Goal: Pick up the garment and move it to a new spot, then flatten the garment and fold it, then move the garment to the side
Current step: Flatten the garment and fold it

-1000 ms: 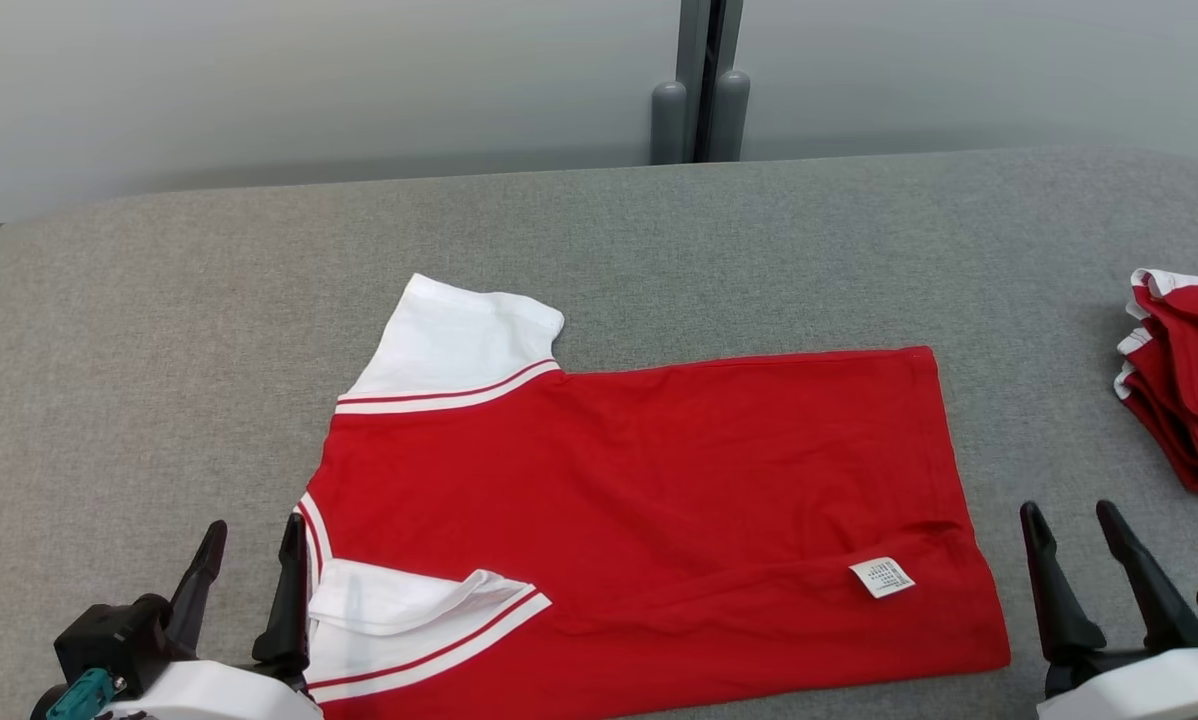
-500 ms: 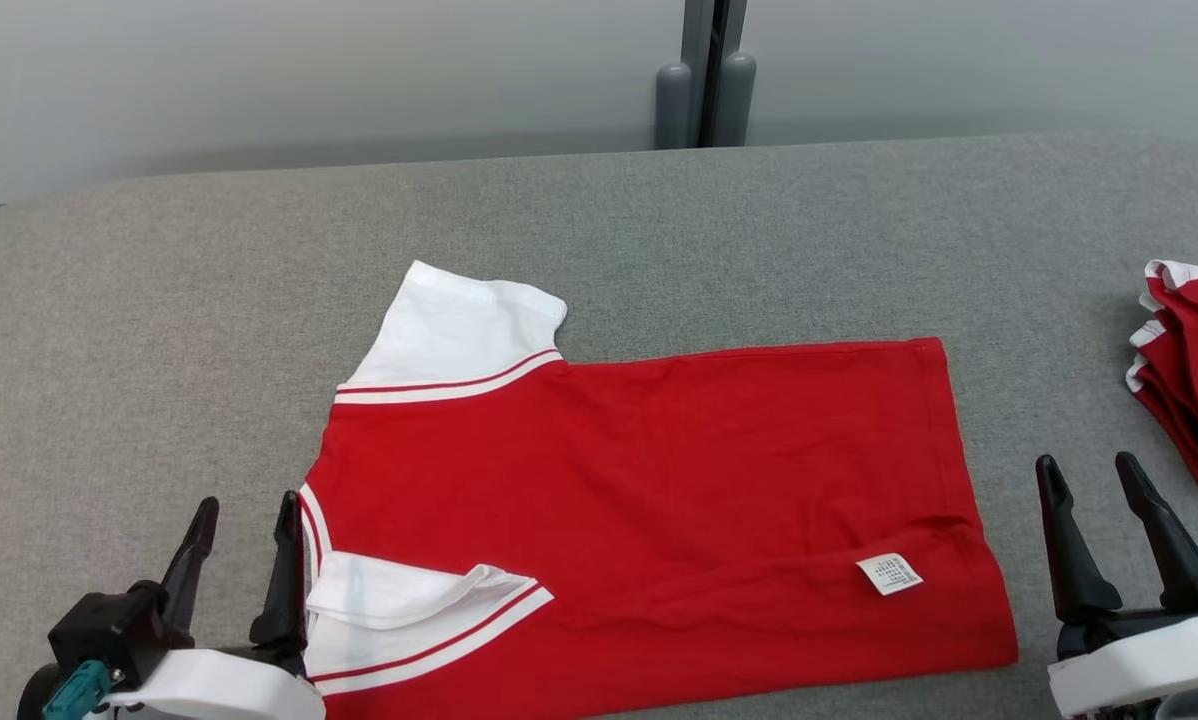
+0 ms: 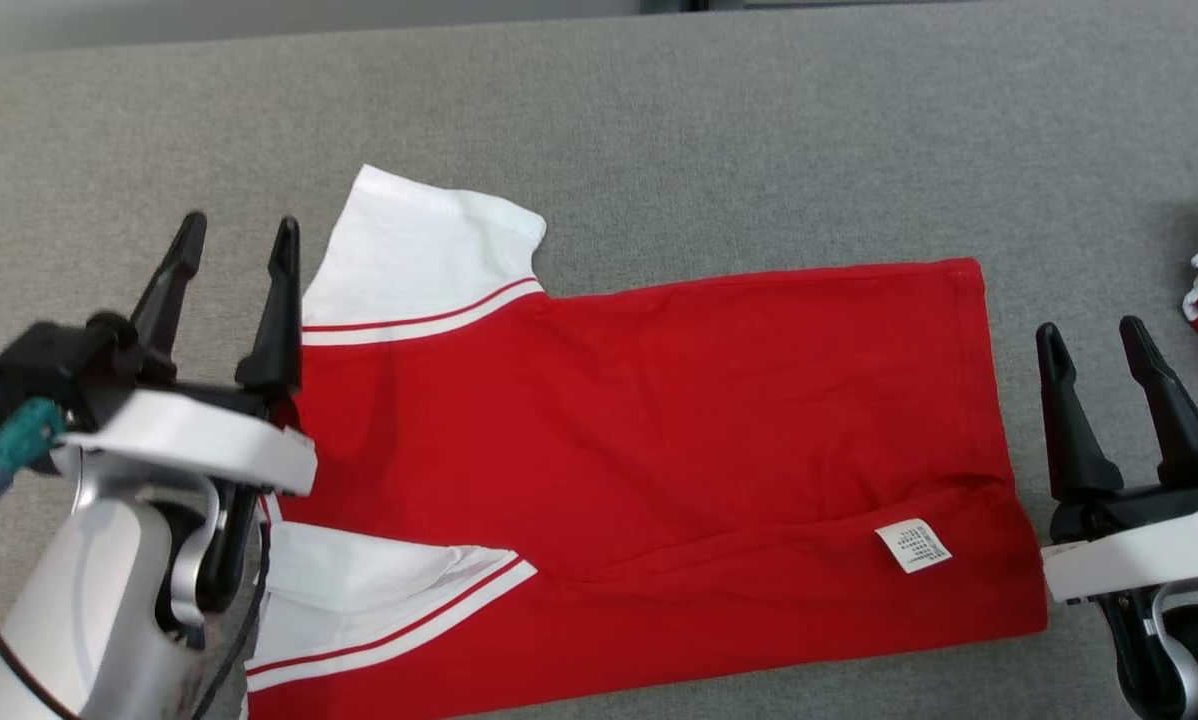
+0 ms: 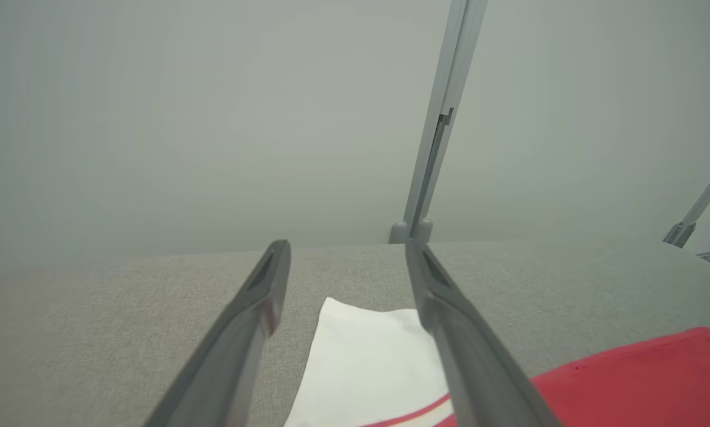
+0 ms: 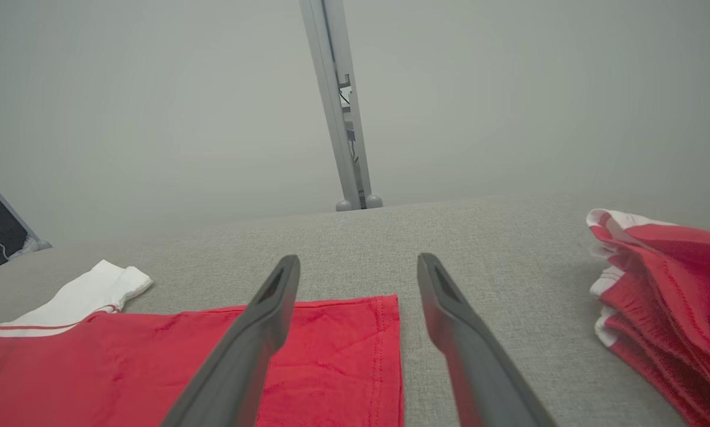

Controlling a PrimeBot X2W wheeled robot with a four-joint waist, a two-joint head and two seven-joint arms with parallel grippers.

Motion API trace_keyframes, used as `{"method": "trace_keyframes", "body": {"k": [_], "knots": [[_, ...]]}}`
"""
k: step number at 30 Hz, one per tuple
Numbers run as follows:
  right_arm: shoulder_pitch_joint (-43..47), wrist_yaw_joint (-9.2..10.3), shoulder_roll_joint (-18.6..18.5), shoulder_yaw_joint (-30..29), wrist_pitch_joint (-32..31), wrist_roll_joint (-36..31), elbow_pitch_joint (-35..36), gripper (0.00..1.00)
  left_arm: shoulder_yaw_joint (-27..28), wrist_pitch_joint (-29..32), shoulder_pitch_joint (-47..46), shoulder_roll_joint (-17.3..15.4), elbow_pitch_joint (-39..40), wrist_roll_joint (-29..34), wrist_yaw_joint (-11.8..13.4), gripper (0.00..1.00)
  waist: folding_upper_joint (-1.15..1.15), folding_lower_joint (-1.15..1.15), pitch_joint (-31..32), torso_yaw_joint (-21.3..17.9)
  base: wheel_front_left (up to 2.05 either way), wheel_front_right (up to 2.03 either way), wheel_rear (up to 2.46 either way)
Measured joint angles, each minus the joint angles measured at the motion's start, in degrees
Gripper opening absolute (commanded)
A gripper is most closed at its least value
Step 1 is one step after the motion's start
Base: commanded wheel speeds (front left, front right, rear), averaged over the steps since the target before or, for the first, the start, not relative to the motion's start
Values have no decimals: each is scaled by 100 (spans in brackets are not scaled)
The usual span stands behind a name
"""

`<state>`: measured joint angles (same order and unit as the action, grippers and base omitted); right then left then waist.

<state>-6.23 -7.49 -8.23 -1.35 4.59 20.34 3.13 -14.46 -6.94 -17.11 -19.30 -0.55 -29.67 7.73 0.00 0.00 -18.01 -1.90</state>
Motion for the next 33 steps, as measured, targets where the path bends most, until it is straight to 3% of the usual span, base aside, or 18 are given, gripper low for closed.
{"method": "trace_keyframes", "body": {"k": [13, 22, 23, 25, 26, 27, 33], "knots": [[-747, 0, -80, 356, 252, 133, -390, 100, -307, 824, -2247, 64, -2526, -412, -975, 100, 0, 0, -997, -423, 0, 0, 0], [-860, -1, -142, 404, 359, 226, -612, 100, -485, 1094, -2928, 114, -3827, -509, -1245, 100, 0, 0, -1119, -577, 0, 0, 0], [-871, 0, -154, 405, 359, 233, -626, 100, -497, 1094, -2964, 126, -3895, -515, -1267, 78, 0, 0, -1116, -574, 0, 0, 0], [-899, -1, -181, 401, 359, 249, -648, 100, -528, 1088, -3041, 141, -3999, -522, -1308, 11, 0, 0, -1113, -567, 0, 0, 0], [-925, 0, -198, 399, 358, 267, -664, 100, -549, 1042, -3072, 137, -4036, -520, -1328, 11, 0, 0, -1120, -566, 0, 0, 0], [-968, 0, -216, 410, 357, 287, -693, 100, -578, 1048, -3112, 132, -4098, -520, -1356, 0, 0, 0, -1125, -568, 0, 0, 0], [-1282, 0, -422, 465, 299, 460, -940, 100, -703, 910, -3318, 154, -4353, -506, -1421, 0, 0, 0, -1168, -562, 0, 0, 0]]}}
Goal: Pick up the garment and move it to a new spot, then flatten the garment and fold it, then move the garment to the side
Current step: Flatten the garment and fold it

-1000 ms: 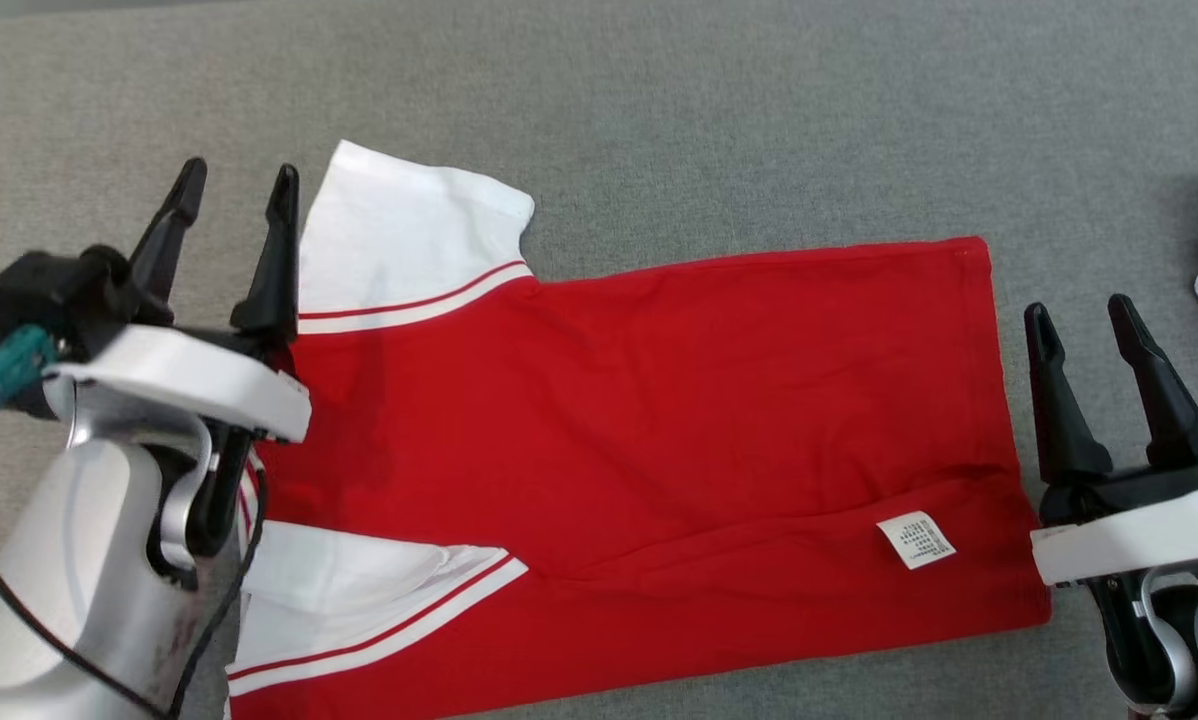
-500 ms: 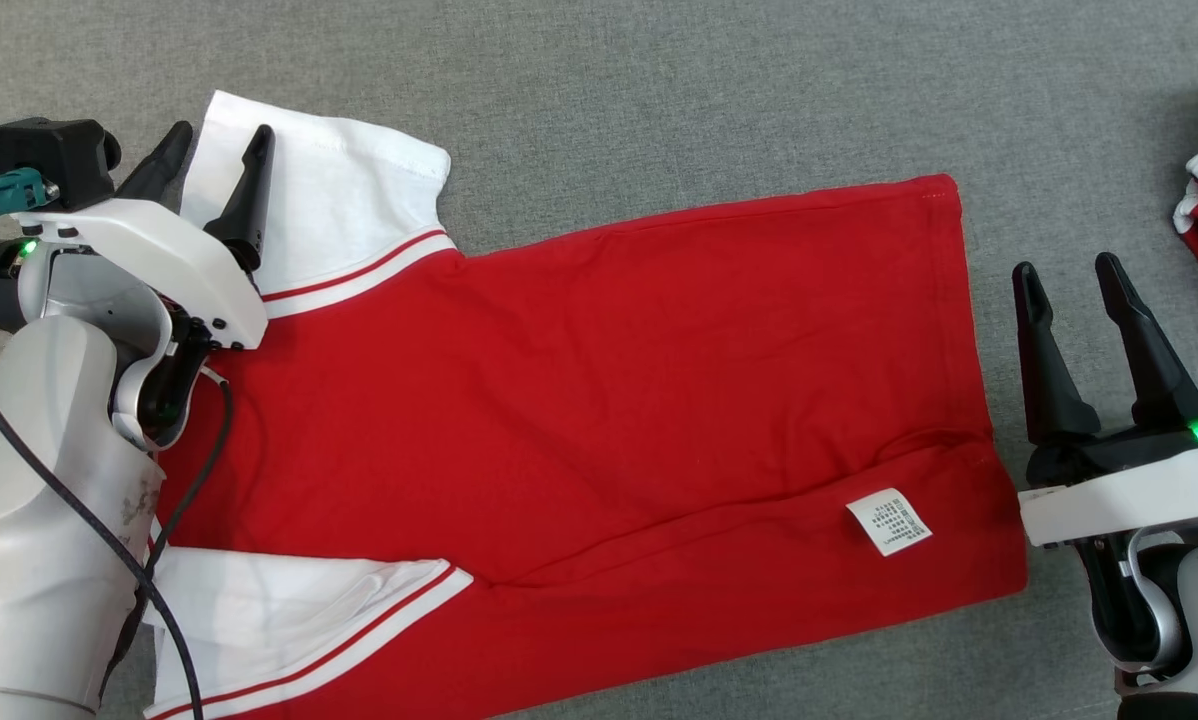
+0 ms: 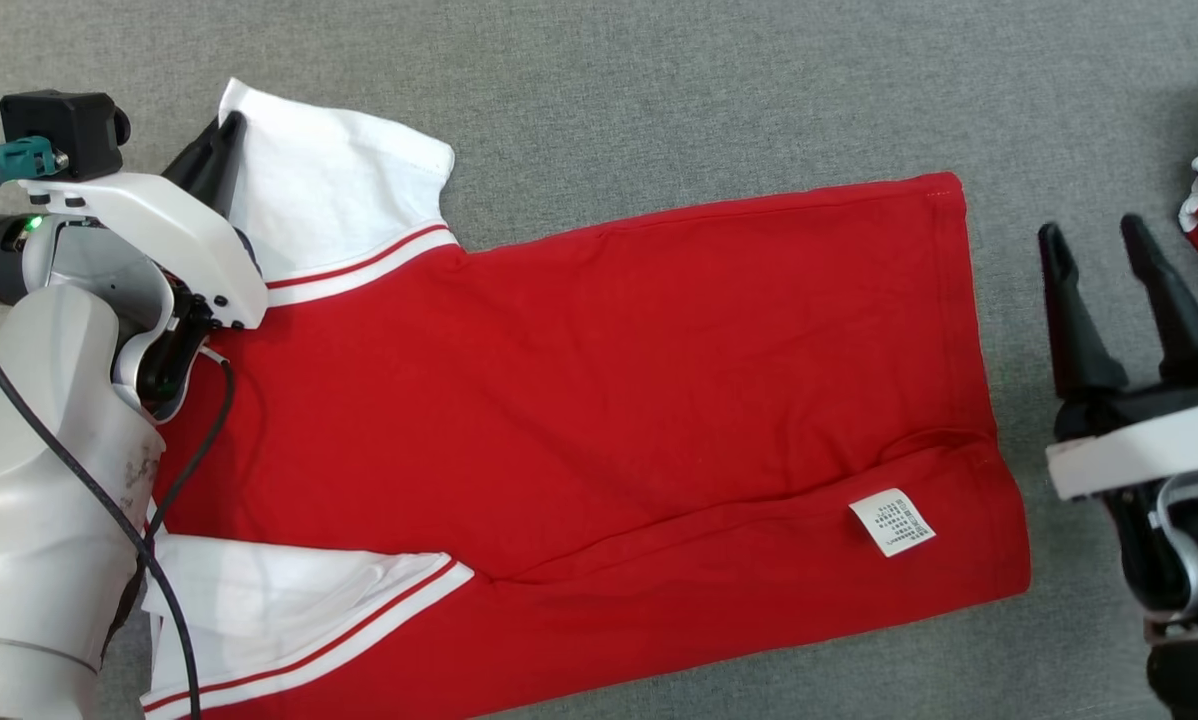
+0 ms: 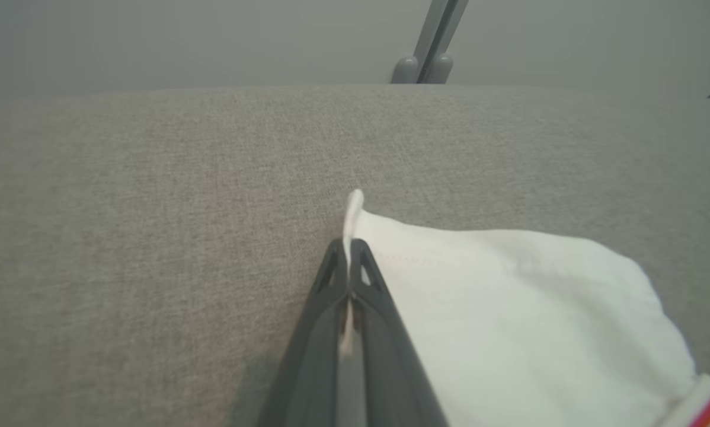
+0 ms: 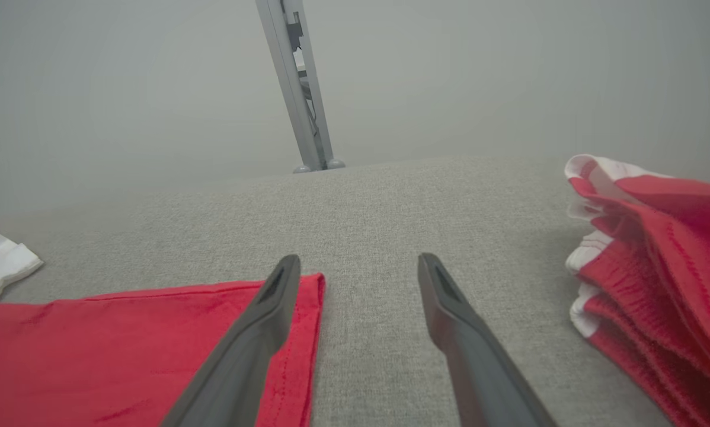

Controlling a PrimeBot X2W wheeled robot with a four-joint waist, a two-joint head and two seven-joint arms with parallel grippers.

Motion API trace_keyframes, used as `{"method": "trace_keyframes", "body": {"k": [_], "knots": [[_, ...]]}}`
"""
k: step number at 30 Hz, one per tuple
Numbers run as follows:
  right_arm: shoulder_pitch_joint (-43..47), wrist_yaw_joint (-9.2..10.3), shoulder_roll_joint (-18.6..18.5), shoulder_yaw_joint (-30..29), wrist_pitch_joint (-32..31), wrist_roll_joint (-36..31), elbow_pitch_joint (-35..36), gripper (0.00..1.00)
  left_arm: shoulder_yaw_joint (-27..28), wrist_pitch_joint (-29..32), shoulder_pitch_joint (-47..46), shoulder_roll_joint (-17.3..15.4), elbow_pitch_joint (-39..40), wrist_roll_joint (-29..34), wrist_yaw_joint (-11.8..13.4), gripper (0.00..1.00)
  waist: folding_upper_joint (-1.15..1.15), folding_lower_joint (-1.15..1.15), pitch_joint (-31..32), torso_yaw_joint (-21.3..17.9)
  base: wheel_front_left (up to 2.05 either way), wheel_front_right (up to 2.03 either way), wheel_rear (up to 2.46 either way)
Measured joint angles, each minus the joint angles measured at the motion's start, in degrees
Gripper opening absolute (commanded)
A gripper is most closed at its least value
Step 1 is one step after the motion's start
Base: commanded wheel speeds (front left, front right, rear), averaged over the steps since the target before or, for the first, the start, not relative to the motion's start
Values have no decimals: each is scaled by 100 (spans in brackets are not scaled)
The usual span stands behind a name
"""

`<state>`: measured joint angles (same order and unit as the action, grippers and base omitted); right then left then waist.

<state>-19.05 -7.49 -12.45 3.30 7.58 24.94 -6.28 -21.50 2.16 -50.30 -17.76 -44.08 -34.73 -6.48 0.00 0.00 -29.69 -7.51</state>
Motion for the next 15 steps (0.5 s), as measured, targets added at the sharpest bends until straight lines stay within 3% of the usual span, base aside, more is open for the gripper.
{"method": "trace_keyframes", "body": {"k": [8, 9, 10, 11, 13, 14, 15], "knots": [[-780, 0, -561, 485, -447, 379, -656, 100, -100, -330, -207, 134, -185, 33, -22, 0, 0, 0, -7, 134, 0, 0, 0], [-1334, 0, -1133, 1513, -1090, 860, -1143, 100, -236, -523, -299, 248, -191, 41, -53, 0, 0, 0, -37, 363, 0, 0, 0], [-1381, 0, -1184, 1621, -1144, 921, -1172, 90, -248, -541, -299, 252, -191, 40, -53, 0, 0, 0, -41, 382, 0, 0, 0], [-1439, 0, -1225, 1719, -1171, 982, -1213, 57, -259, -567, -299, 254, -189, 38, -54, 0, 0, 0, -43, 400, 0, 0, 0], [-1562, -1, -1313, 1895, -1237, 1078, -1290, 12, -274, -606, -300, 255, -172, 32, -56, 0, 0, 0, -49, 425, 0, 0, 0], [-1611, -1, -1351, 1964, -1245, 1112, -1311, 0, -285, -631, -300, 259, -162, 25, -58, 0, 0, 0, -52, 437, 0, 0, 0], [-1660, -1, -1381, 2018, -1244, 1163, -1322, 0, -291, -661, -300, 259, -135, 21, -59, 0, 0, 0, -56, 449, 0, 0, 0]]}}
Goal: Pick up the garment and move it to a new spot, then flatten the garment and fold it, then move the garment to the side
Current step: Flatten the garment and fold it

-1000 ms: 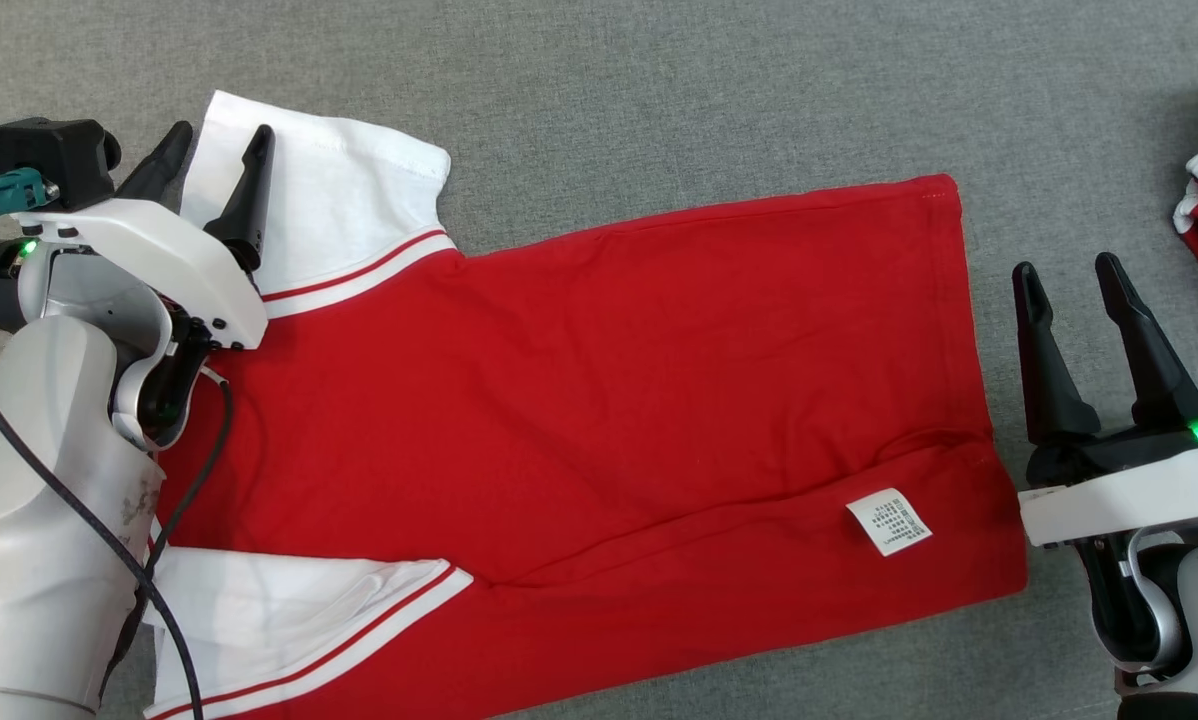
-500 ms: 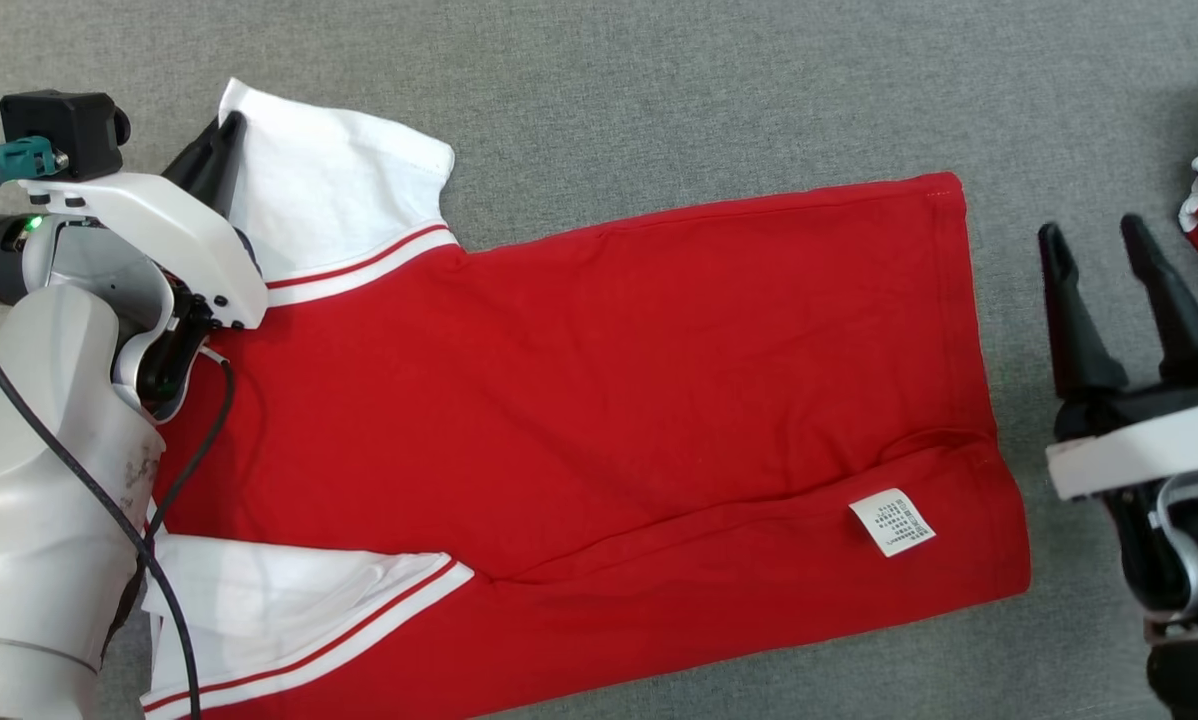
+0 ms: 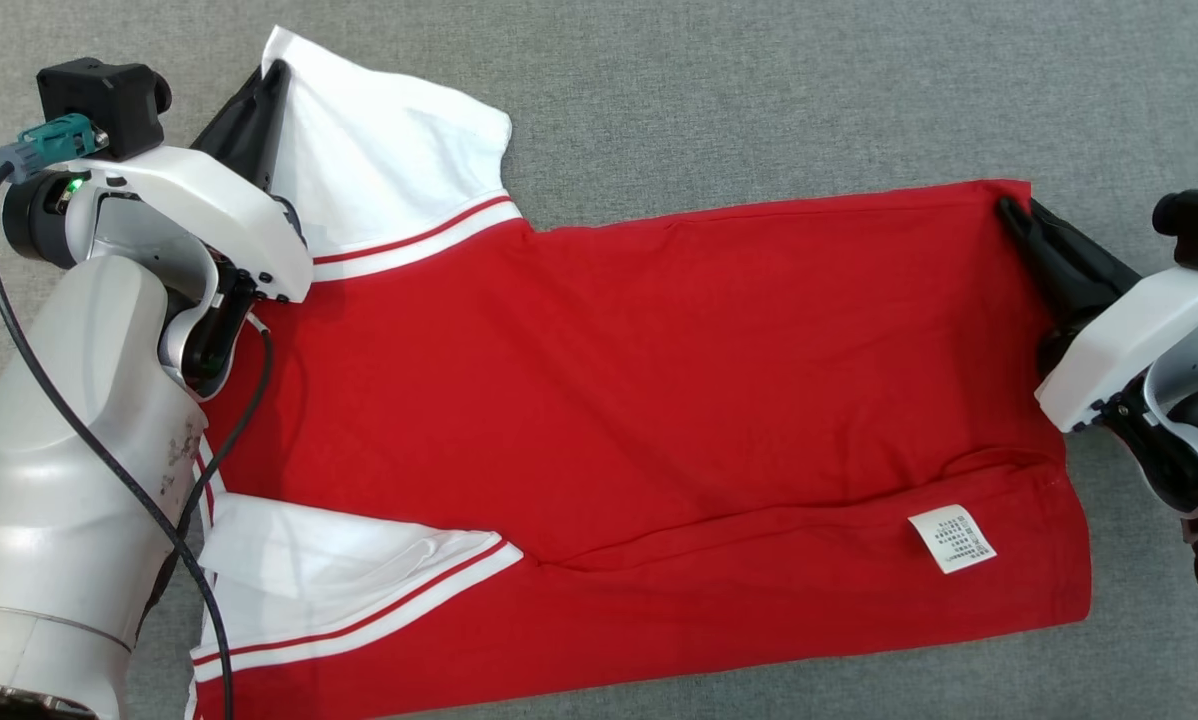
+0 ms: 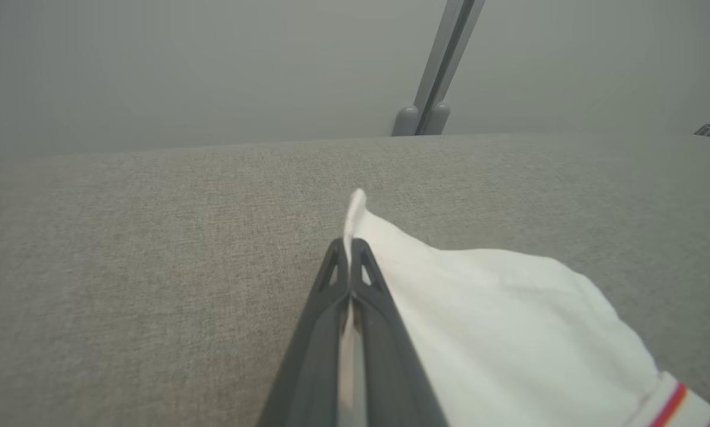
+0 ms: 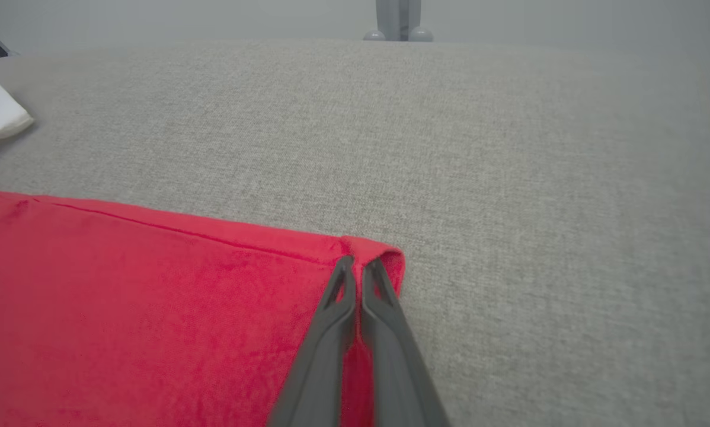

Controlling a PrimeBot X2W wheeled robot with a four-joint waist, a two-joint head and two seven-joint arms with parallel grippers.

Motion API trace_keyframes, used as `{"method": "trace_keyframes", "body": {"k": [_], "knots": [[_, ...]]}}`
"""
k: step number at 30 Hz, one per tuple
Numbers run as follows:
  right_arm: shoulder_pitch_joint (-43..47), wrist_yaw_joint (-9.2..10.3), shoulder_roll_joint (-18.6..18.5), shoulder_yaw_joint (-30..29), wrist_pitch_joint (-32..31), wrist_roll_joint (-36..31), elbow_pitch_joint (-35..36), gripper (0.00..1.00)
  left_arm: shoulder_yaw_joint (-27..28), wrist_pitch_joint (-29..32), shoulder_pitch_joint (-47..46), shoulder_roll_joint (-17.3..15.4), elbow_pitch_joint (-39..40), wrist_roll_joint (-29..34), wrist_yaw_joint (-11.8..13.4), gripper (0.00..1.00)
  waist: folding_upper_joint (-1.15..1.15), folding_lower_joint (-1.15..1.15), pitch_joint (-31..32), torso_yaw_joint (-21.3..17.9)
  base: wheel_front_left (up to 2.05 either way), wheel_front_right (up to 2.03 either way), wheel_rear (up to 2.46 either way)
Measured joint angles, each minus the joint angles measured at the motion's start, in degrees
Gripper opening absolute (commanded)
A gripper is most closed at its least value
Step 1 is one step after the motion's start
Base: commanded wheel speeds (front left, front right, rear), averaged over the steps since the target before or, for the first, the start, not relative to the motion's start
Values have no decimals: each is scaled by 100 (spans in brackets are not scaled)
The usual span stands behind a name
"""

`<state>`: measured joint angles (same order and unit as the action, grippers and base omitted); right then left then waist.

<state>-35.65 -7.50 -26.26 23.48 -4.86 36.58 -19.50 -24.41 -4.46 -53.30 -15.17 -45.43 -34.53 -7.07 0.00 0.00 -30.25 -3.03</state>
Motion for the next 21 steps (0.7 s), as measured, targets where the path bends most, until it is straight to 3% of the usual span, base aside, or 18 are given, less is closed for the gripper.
{"method": "trace_keyframes", "body": {"k": [9, 21], "knots": [[-251, 0, -341, 126, 201, 283, 76, 0, -20, -337, 36, -148, 667, 62, 68, 0, 0, 0, 44, 79, 0, 0, 0], [2, 0, -423, -97, 286, 343, 527, 0, 88, -78, 914, -633, 2752, 59, 556, 0, 0, 0, 200, 129, 0, 0, 0]]}}
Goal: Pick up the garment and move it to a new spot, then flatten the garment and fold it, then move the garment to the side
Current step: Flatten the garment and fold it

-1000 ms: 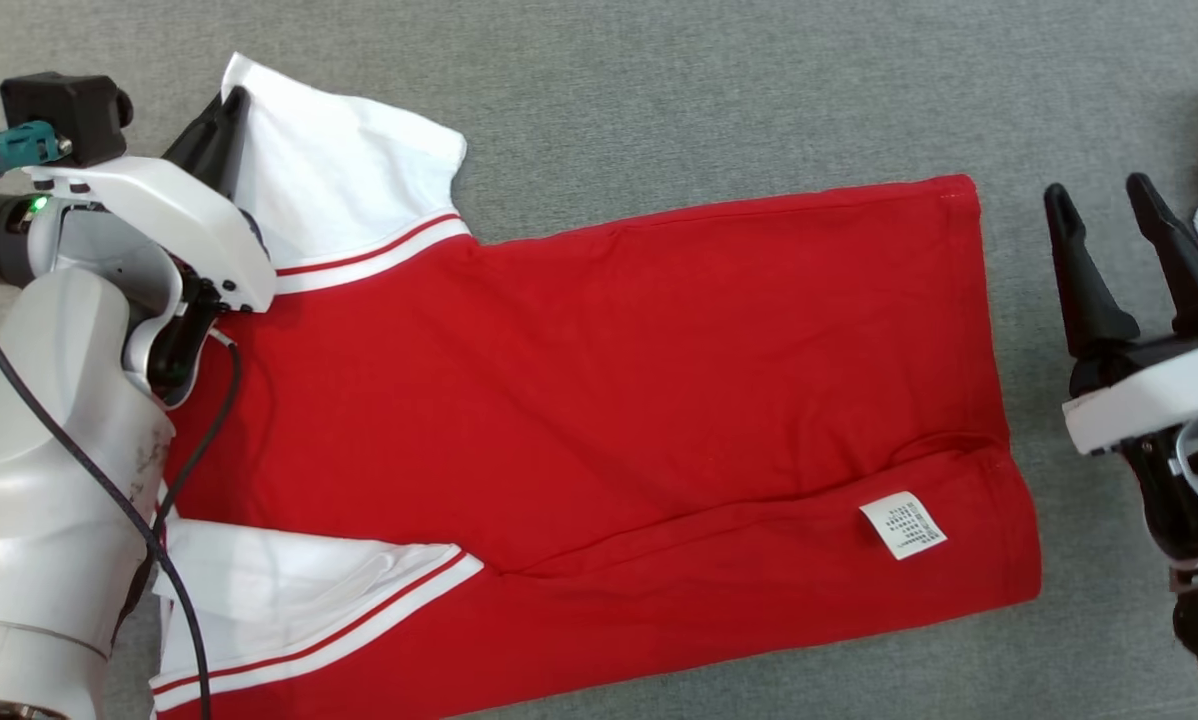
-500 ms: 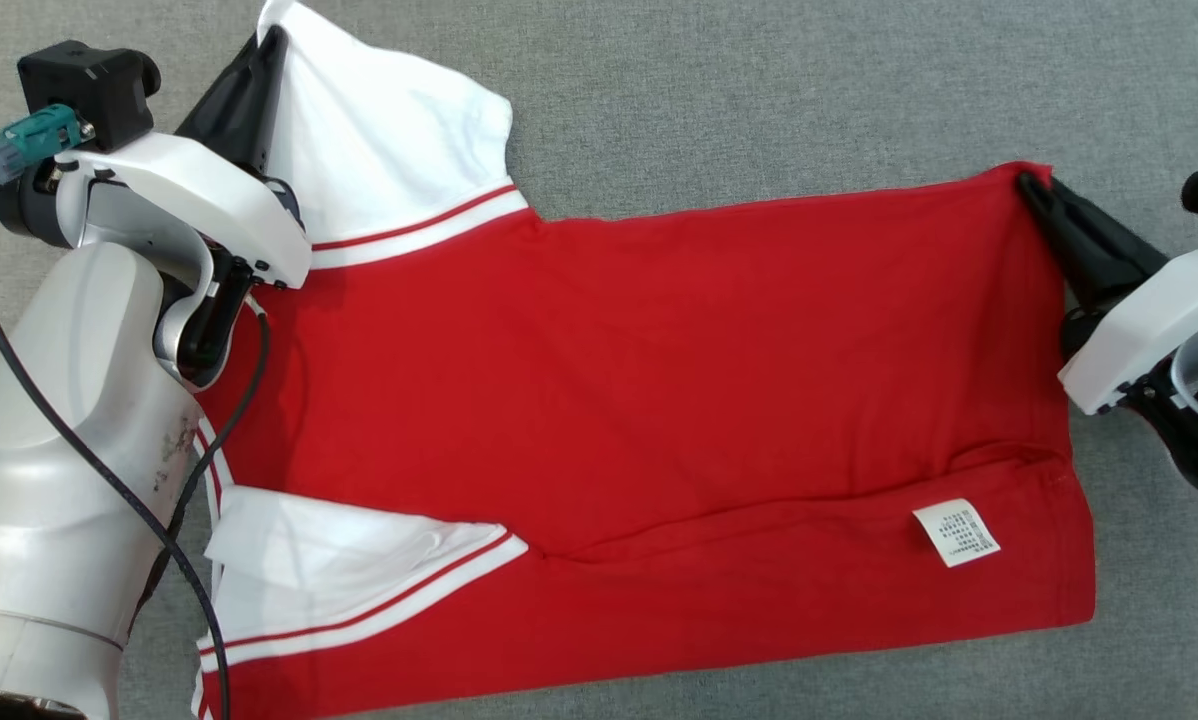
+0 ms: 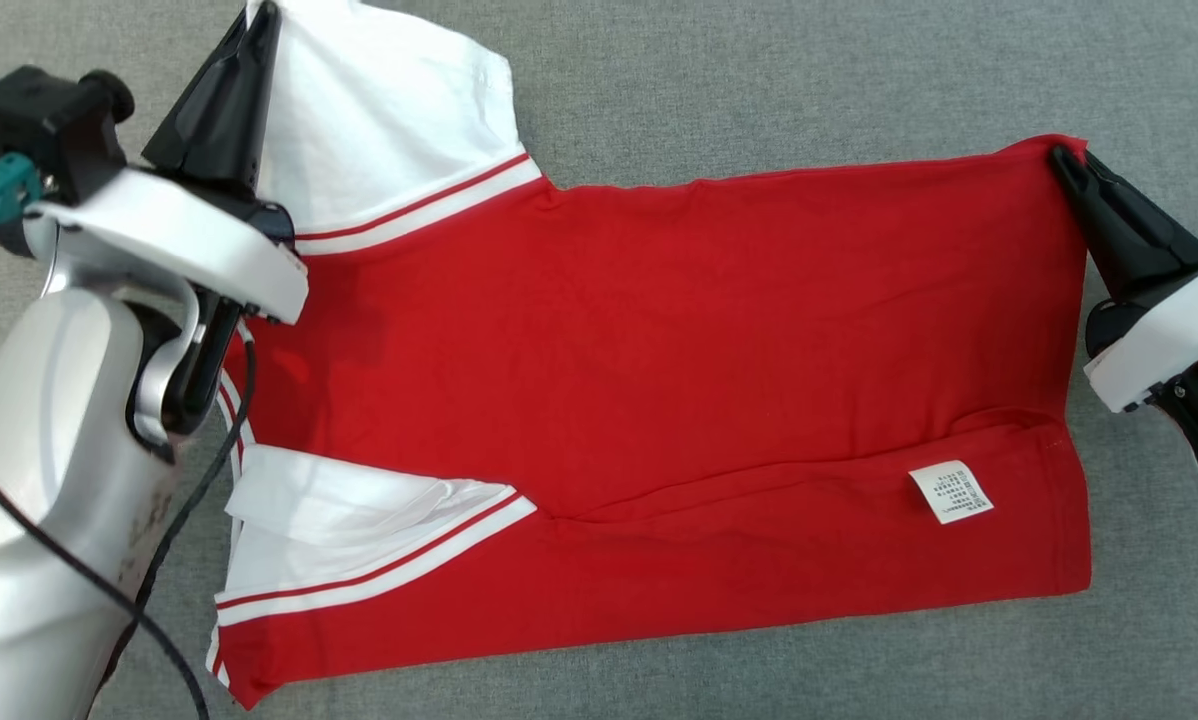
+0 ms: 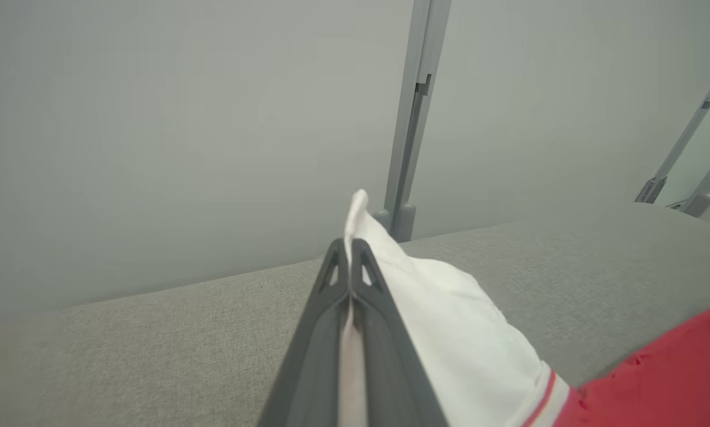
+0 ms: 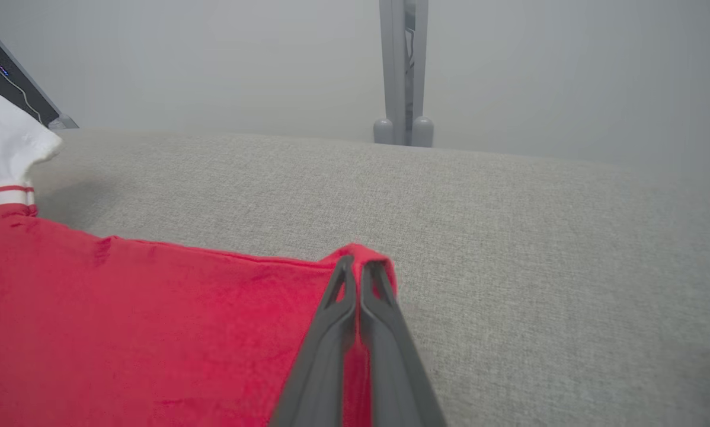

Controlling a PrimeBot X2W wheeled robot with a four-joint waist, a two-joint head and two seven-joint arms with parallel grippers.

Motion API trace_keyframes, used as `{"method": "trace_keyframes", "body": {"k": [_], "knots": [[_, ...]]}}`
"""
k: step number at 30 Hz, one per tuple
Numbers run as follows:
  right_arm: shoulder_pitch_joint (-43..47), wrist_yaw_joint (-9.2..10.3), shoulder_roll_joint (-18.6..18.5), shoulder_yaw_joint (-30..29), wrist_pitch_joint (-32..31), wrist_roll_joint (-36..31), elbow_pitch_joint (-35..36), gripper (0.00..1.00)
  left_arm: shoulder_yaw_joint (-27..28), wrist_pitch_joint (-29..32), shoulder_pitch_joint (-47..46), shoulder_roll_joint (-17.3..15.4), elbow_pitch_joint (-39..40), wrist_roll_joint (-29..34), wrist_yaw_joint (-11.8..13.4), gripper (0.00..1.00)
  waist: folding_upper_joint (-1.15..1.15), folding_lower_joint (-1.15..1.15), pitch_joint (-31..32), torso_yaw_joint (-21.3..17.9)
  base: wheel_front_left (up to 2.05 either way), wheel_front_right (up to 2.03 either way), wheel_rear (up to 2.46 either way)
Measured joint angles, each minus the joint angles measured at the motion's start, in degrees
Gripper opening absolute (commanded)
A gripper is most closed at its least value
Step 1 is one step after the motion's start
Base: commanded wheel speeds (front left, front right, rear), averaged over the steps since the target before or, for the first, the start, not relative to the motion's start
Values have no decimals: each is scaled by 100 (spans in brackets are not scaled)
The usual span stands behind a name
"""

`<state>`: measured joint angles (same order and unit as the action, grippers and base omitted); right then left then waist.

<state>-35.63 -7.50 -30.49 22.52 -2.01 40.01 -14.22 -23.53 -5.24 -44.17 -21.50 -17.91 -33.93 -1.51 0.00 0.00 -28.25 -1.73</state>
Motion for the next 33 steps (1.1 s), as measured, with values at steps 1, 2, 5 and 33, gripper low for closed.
{"method": "trace_keyframes", "body": {"k": [1, 2, 5, 33], "knots": [[52, 0, -2, -14, -7, 29, 67, 0, 18, 16, 125, -47, 208, -3, 48, 0, 0, 0, 18, -3, 0, 0, 0], [124, 0, -10, -35, -21, 31, 130, 0, 32, 45, 264, -111, 422, -31, 102, 0, 0, 0, 39, -5, 0, 0, 0], [415, 0, -53, -130, -82, 97, 452, 0, 69, 174, 762, -288, 1074, -75, 300, 0, 0, 0, 111, -12, 0, 0, 0], [2913, 1, 605, -1423, -238, 534, 1456, 0, 498, 622, 4647, -514, 3975, -1307, 1517, 0, 0, 0, 520, 129, 0, 0, 0]]}}
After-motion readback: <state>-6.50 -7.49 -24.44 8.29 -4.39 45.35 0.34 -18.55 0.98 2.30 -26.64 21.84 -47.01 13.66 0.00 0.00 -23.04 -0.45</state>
